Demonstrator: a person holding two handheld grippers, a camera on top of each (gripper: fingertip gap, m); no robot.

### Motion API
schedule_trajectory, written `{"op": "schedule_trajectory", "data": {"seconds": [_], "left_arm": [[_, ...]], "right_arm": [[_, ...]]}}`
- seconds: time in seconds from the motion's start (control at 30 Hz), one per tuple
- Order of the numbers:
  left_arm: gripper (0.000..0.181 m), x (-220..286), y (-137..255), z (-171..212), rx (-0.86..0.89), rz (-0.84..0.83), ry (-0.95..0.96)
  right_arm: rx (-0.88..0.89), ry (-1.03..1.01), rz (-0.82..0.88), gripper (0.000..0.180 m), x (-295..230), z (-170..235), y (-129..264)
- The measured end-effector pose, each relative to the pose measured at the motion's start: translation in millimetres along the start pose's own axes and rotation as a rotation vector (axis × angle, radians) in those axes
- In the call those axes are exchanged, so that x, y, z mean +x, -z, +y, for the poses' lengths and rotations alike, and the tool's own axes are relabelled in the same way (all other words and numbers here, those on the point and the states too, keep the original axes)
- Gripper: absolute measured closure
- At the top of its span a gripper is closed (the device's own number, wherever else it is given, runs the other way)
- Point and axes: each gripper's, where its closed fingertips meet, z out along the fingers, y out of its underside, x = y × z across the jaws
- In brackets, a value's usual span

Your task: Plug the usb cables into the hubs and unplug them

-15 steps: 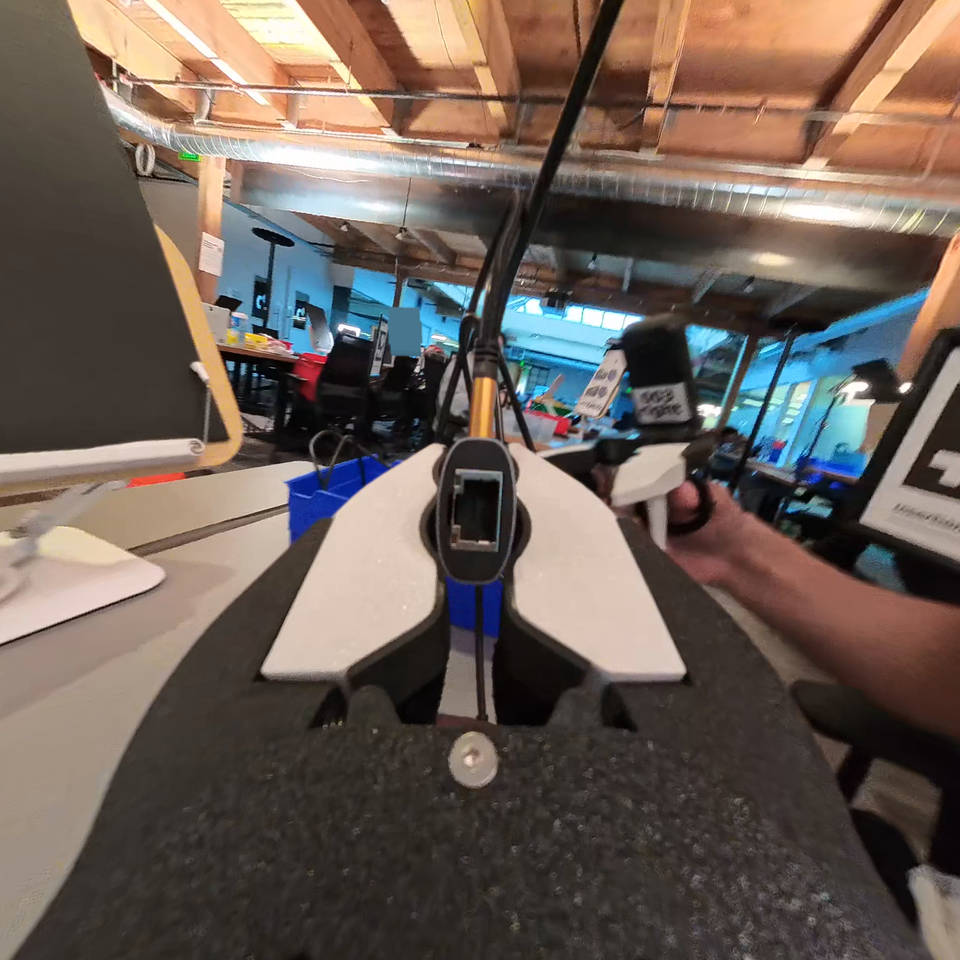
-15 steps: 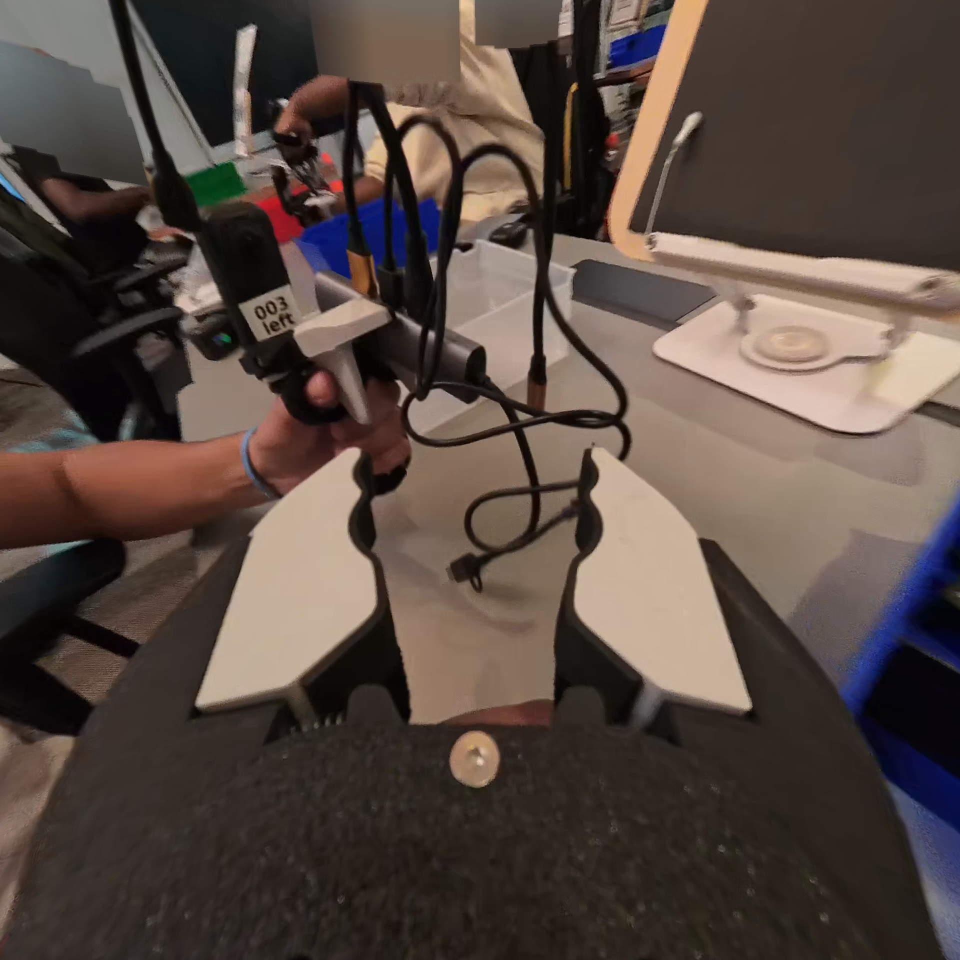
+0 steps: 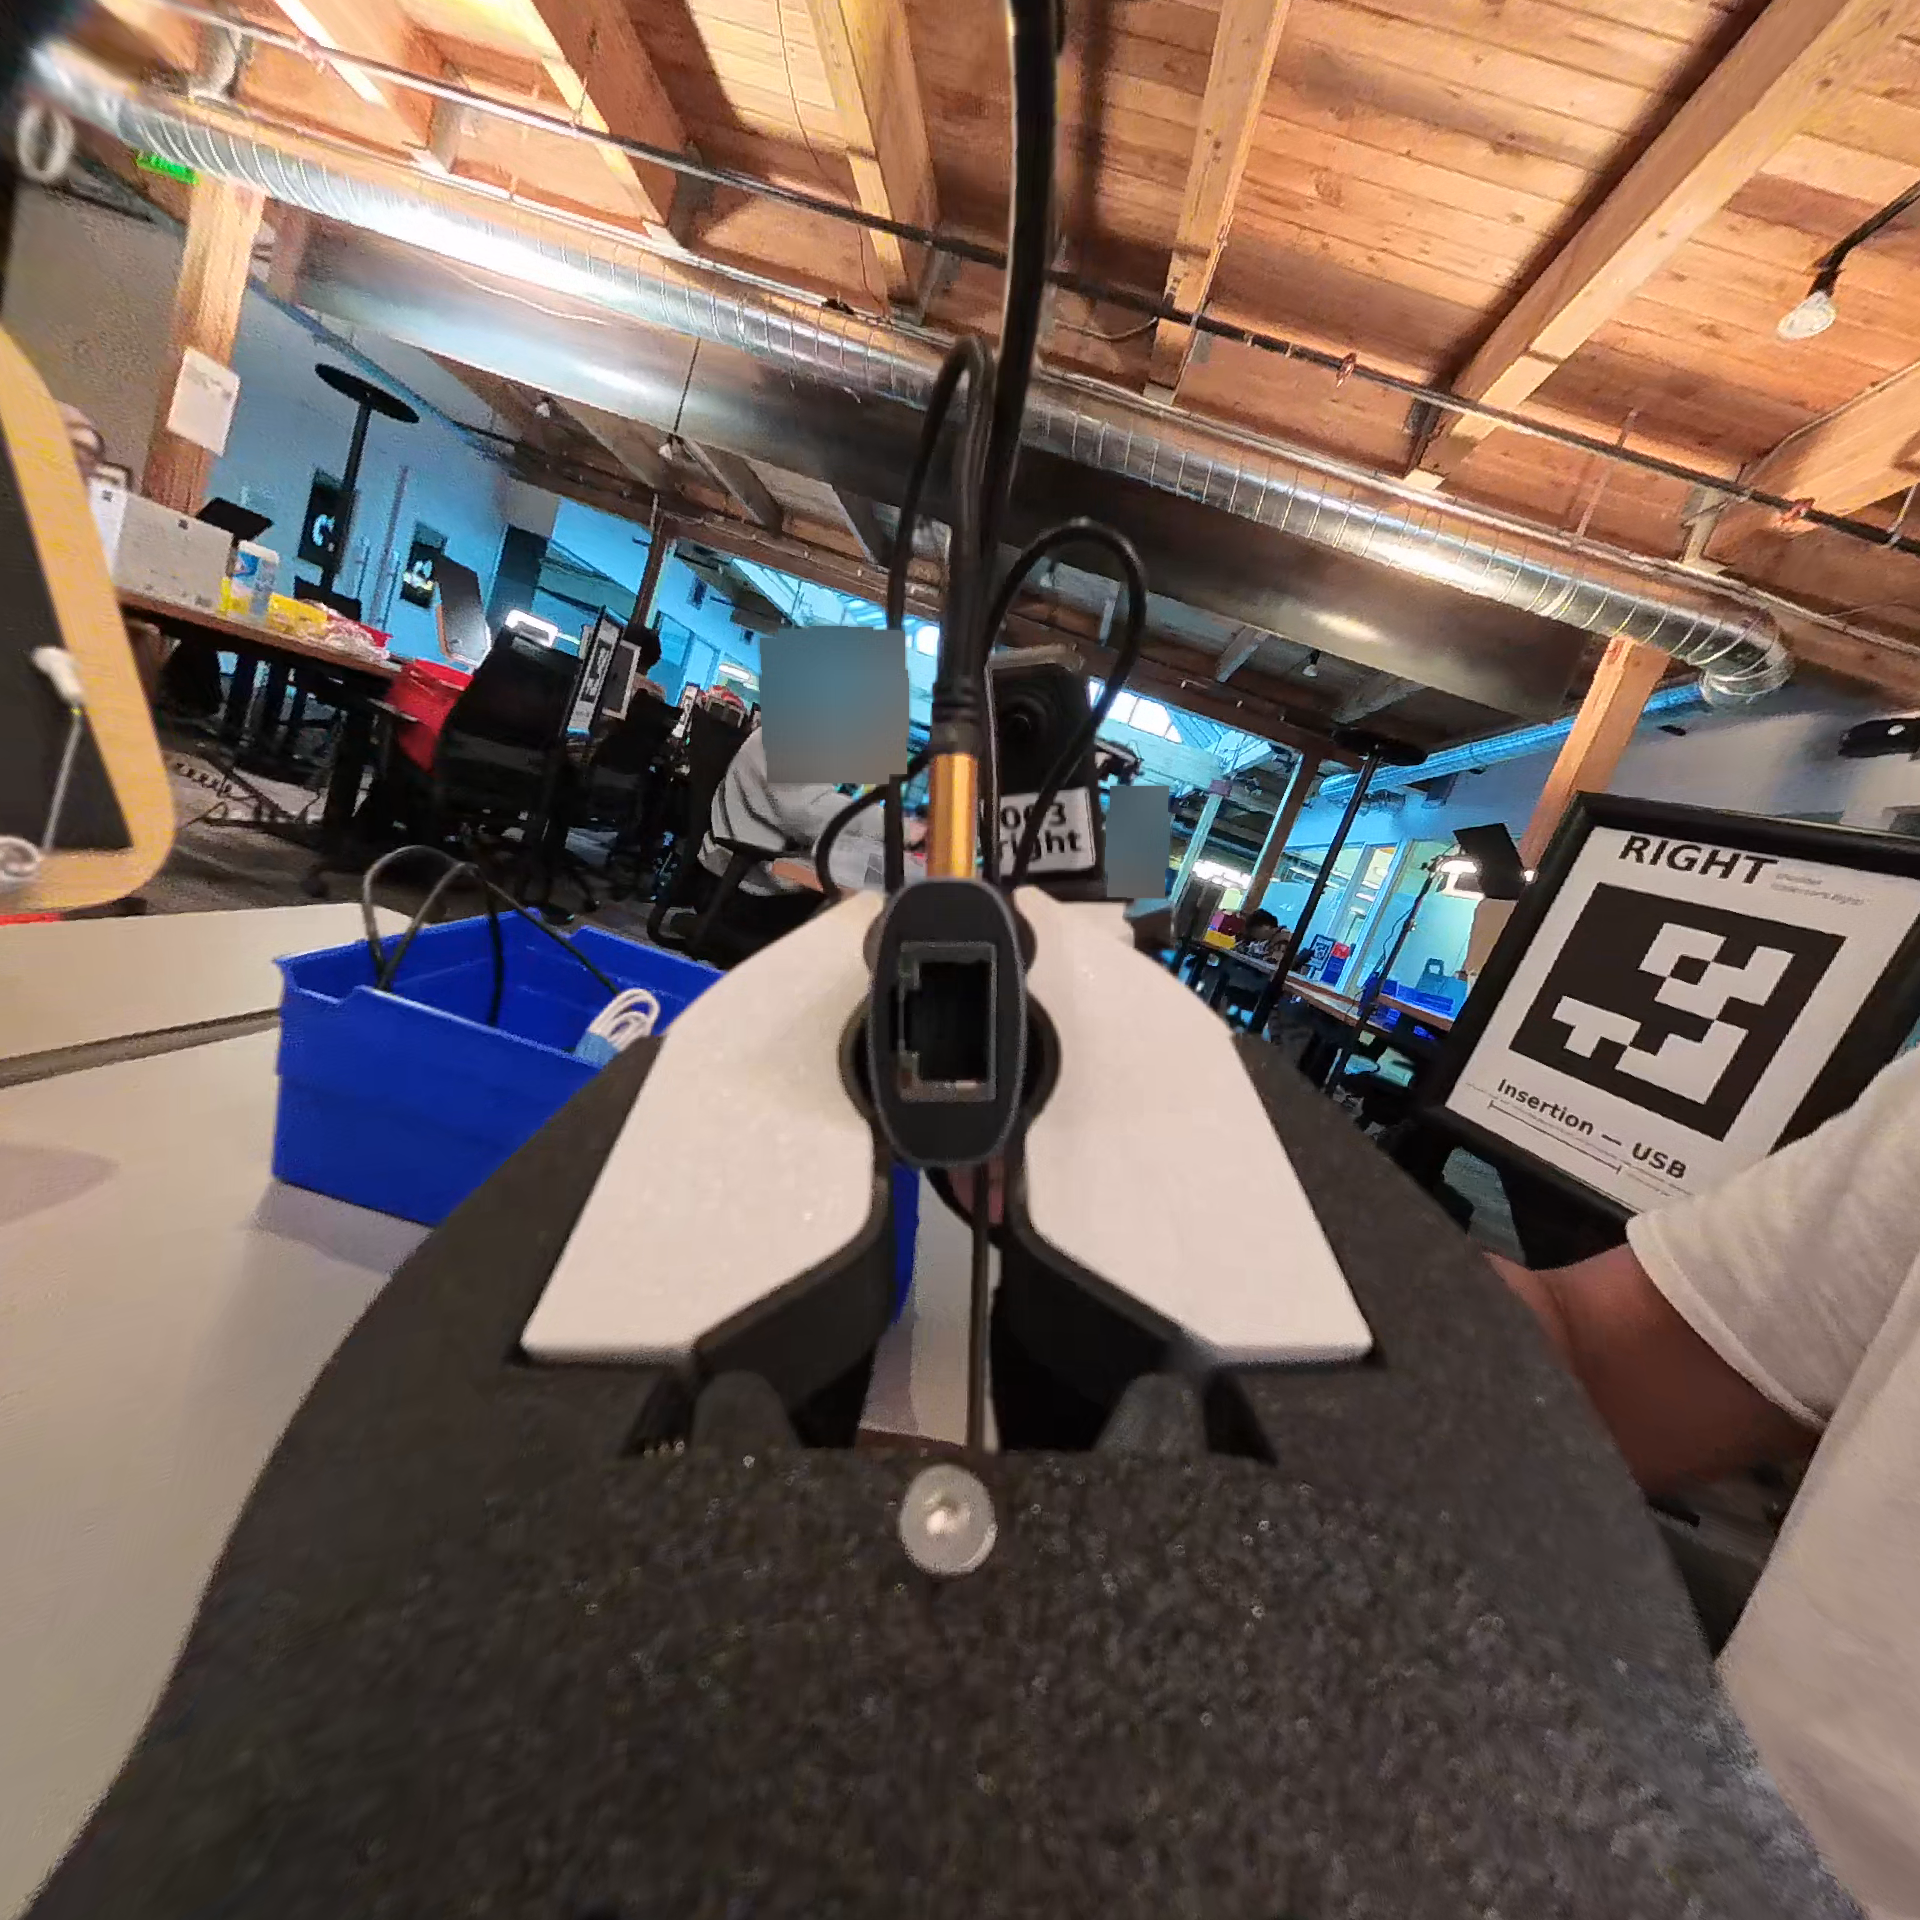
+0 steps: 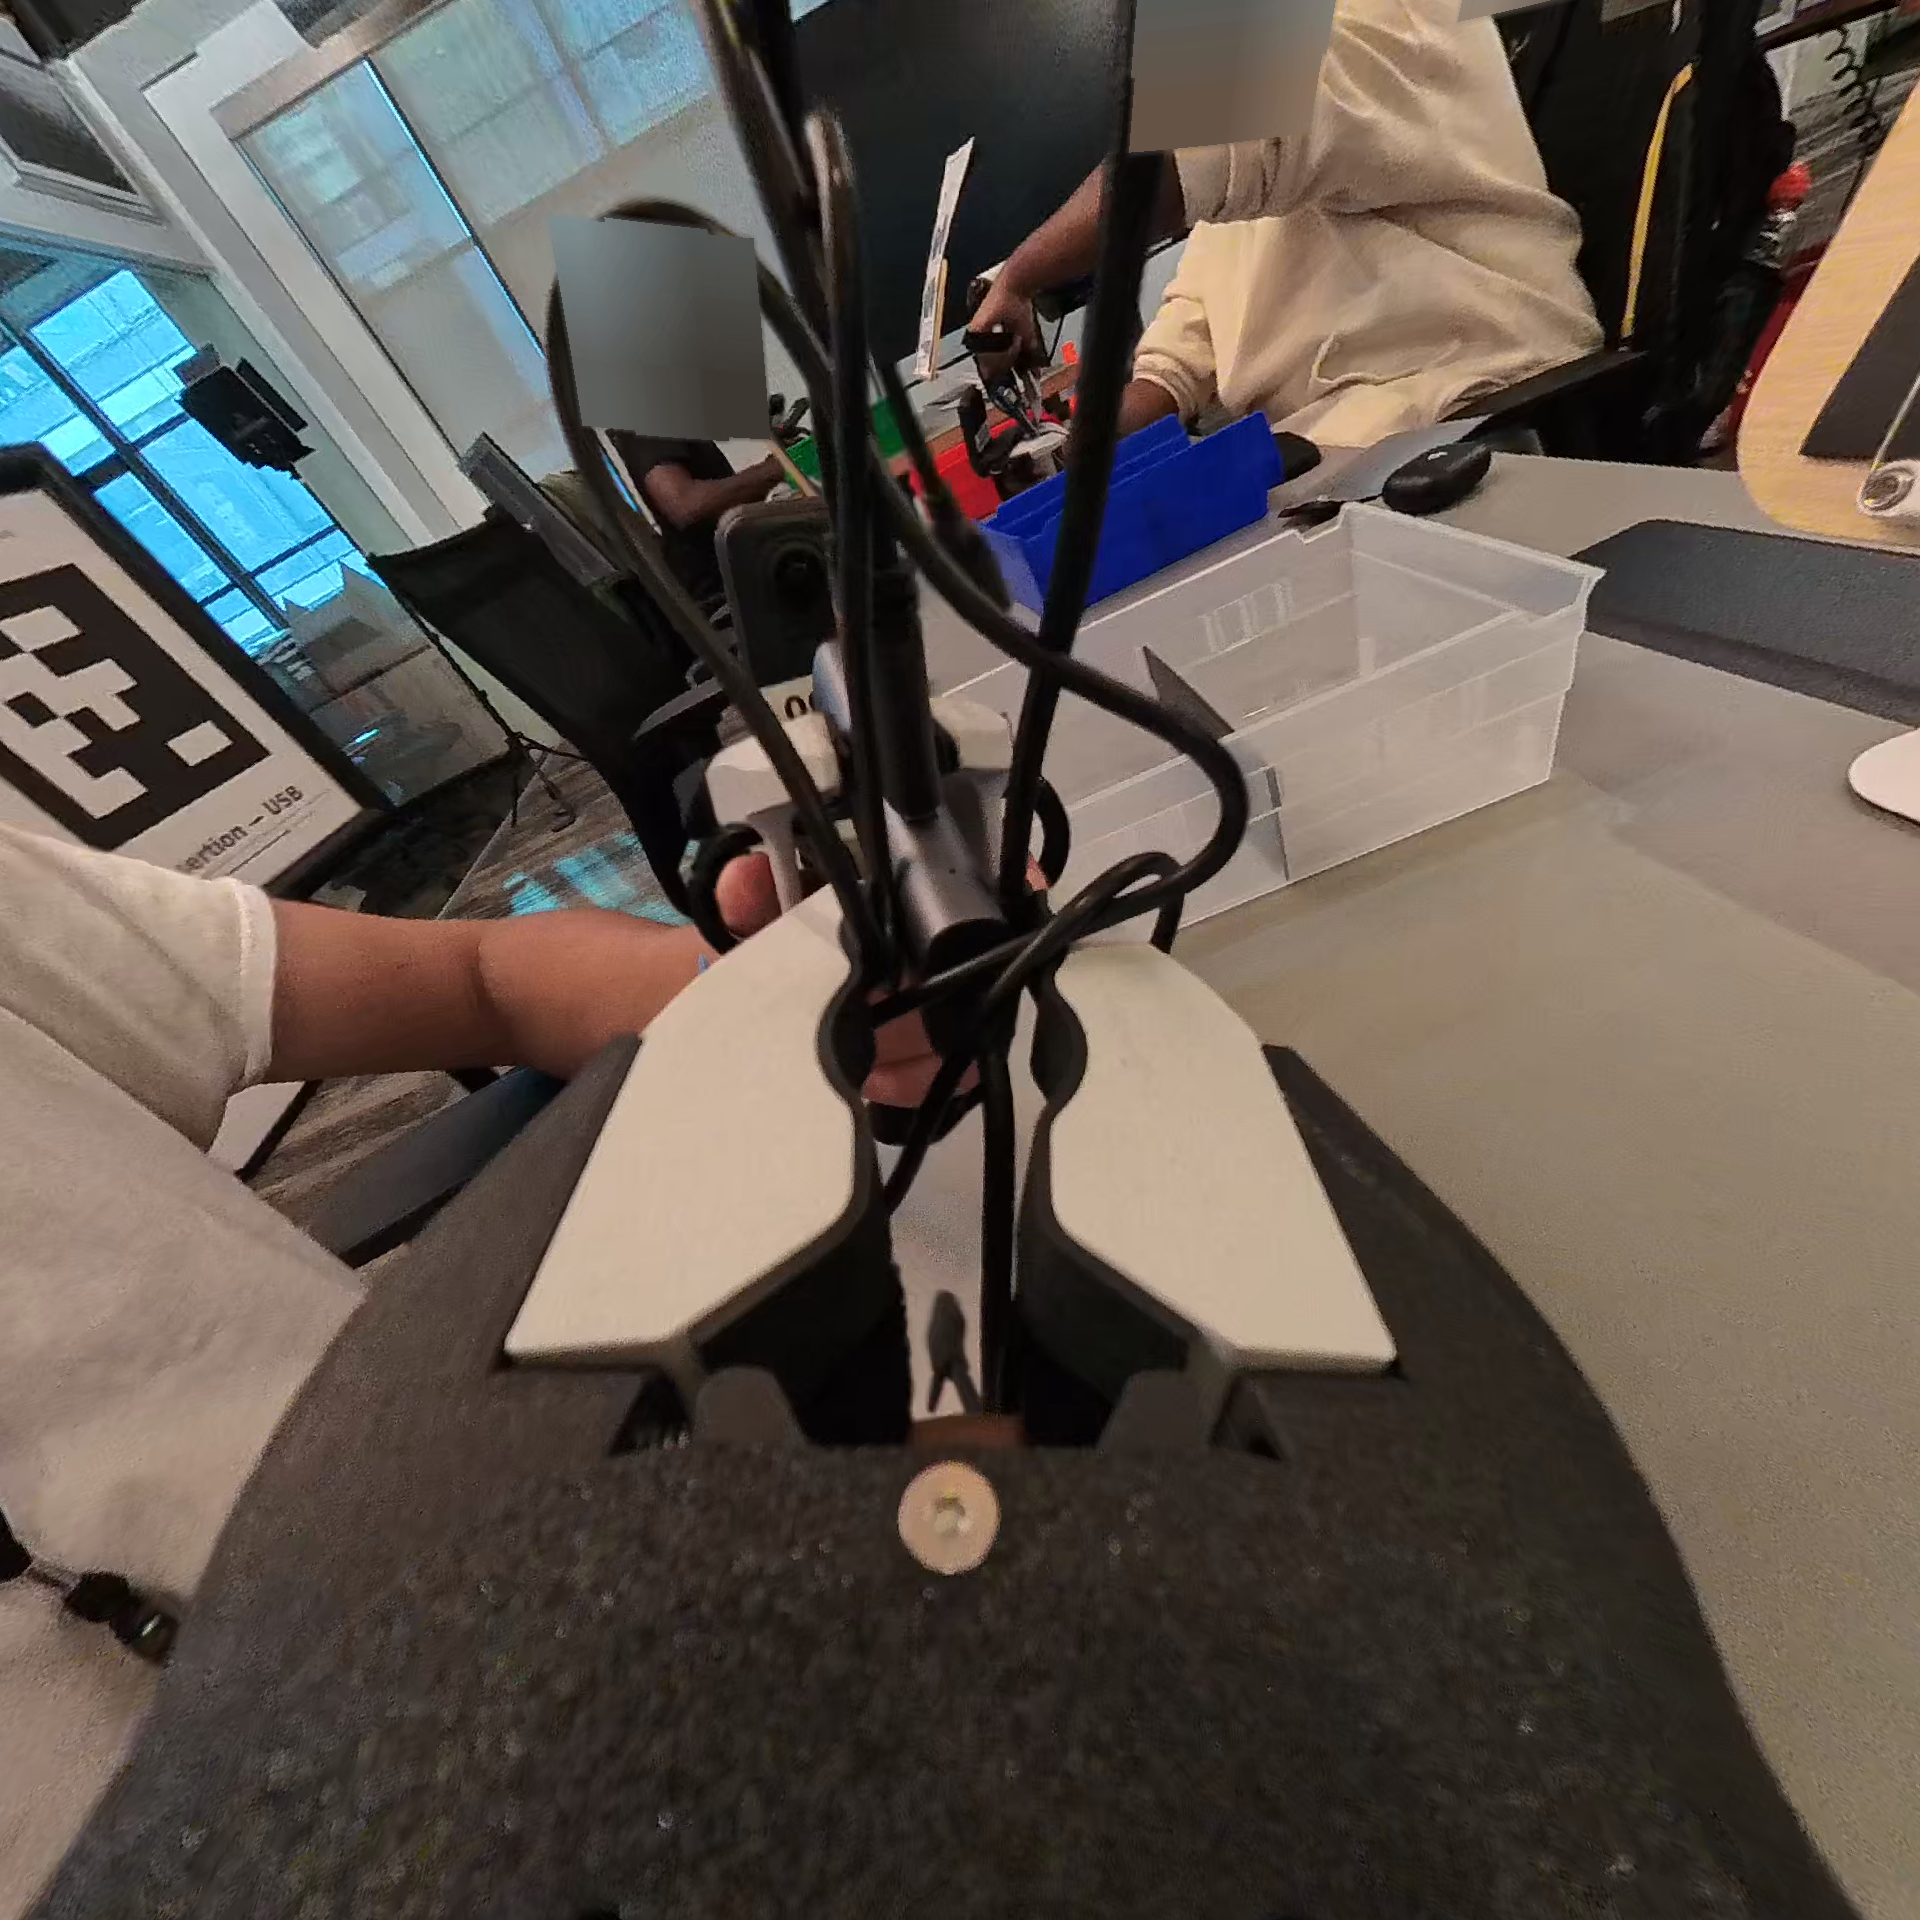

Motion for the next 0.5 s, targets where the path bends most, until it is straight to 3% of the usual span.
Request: {"op": "schedule_trajectory", "data": {"seconds": [0.1, 0.33, 0.4, 0.5], "left_arm": [[0.143, 1, 7, 8, -0.034, -0.071, -0.022], [0.159, 23, 72, 65, -0.22, -0.24, -0.174], [0.162, 33, 86, 73, -0.221, -0.266, -0.153], [0.163, 48, 93, 75, -0.205, -0.262, -0.113]], "right_arm": [[0.002, 0.063, 0.044, 0.154, 3, -19, 22], [0.084, 0.313, 0.231, 0.153, 38, -143, 128], [0.047, 0.353, 0.26, 0.153, 72, -157, 147], [-0.035, 0.289, 0.3, 0.154, 142, -142, 172]]}}
